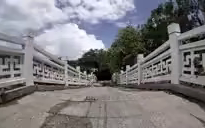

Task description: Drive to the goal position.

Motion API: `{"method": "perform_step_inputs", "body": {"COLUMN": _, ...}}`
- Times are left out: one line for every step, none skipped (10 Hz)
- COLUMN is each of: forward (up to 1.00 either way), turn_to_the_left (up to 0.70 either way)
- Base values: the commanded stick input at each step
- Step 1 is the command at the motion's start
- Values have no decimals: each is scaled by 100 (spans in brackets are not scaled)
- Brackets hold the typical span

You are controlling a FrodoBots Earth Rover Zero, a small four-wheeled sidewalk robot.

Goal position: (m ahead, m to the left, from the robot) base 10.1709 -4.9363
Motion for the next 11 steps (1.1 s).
{"method": "perform_step_inputs", "body": {"forward": 70, "turn_to_the_left": 0}}
{"method": "perform_step_inputs", "body": {"forward": 70, "turn_to_the_left": 0}}
{"method": "perform_step_inputs", "body": {"forward": 70, "turn_to_the_left": 0}}
{"method": "perform_step_inputs", "body": {"forward": 70, "turn_to_the_left": 0}}
{"method": "perform_step_inputs", "body": {"forward": 70, "turn_to_the_left": 0}}
{"method": "perform_step_inputs", "body": {"forward": 70, "turn_to_the_left": 0}}
{"method": "perform_step_inputs", "body": {"forward": 70, "turn_to_the_left": 0}}
{"method": "perform_step_inputs", "body": {"forward": 70, "turn_to_the_left": 0}}
{"method": "perform_step_inputs", "body": {"forward": 70, "turn_to_the_left": 0}}
{"method": "perform_step_inputs", "body": {"forward": 70, "turn_to_the_left": 0}}
{"method": "perform_step_inputs", "body": {"forward": 70, "turn_to_the_left": 0}}
